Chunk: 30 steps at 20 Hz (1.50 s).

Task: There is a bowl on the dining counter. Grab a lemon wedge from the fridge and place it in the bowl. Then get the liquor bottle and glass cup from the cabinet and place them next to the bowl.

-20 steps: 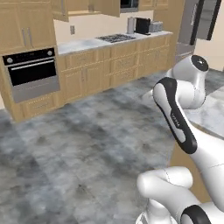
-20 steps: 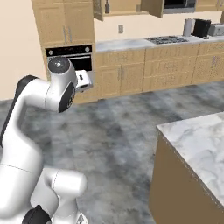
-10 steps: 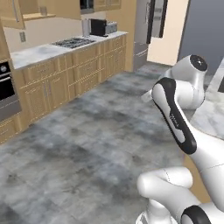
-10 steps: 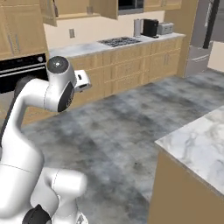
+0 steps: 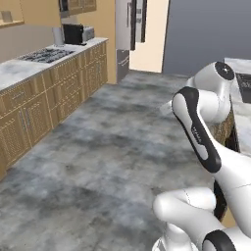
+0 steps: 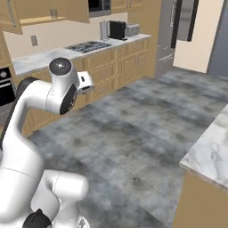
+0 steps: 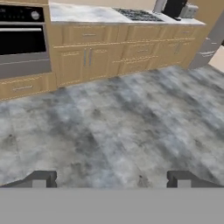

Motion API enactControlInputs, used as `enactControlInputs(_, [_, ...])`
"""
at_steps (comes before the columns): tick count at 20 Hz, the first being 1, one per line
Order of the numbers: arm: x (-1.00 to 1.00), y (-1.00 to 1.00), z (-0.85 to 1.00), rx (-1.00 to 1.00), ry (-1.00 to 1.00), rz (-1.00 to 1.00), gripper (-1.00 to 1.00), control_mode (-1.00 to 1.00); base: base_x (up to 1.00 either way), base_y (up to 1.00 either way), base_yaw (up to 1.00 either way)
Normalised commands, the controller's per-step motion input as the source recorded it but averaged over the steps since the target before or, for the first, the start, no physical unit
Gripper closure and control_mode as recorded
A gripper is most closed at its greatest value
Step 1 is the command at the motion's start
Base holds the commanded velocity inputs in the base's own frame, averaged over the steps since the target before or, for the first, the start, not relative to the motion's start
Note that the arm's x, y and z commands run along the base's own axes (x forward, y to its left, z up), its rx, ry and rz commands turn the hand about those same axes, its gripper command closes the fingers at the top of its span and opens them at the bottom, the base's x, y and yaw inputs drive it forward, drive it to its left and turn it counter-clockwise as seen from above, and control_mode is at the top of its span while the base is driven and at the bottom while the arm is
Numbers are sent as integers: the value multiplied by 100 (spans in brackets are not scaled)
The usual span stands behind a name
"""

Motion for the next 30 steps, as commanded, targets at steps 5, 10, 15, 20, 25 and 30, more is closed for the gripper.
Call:
enactControlInputs(5, [0, 0, 0, 0, 0, 0, -100, 100, 100, 79, -9])
enactControlInputs(10, [0, 0, 0, 0, 0, 0, -100, 100, 100, 74, 0])
enactControlInputs(15, [0, 0, 0, 0, 0, 0, -100, 100, 100, 35, 18])
enactControlInputs(20, [0, 0, 0, 0, 0, 0, -100, 100, 100, 2, 41])
enactControlInputs(25, [0, 0, 0, 0, 0, 0, -100, 100, 100, -5, 49])
enactControlInputs(30, [0, 0, 0, 0, 0, 0, -100, 100, 100, -22, 48])
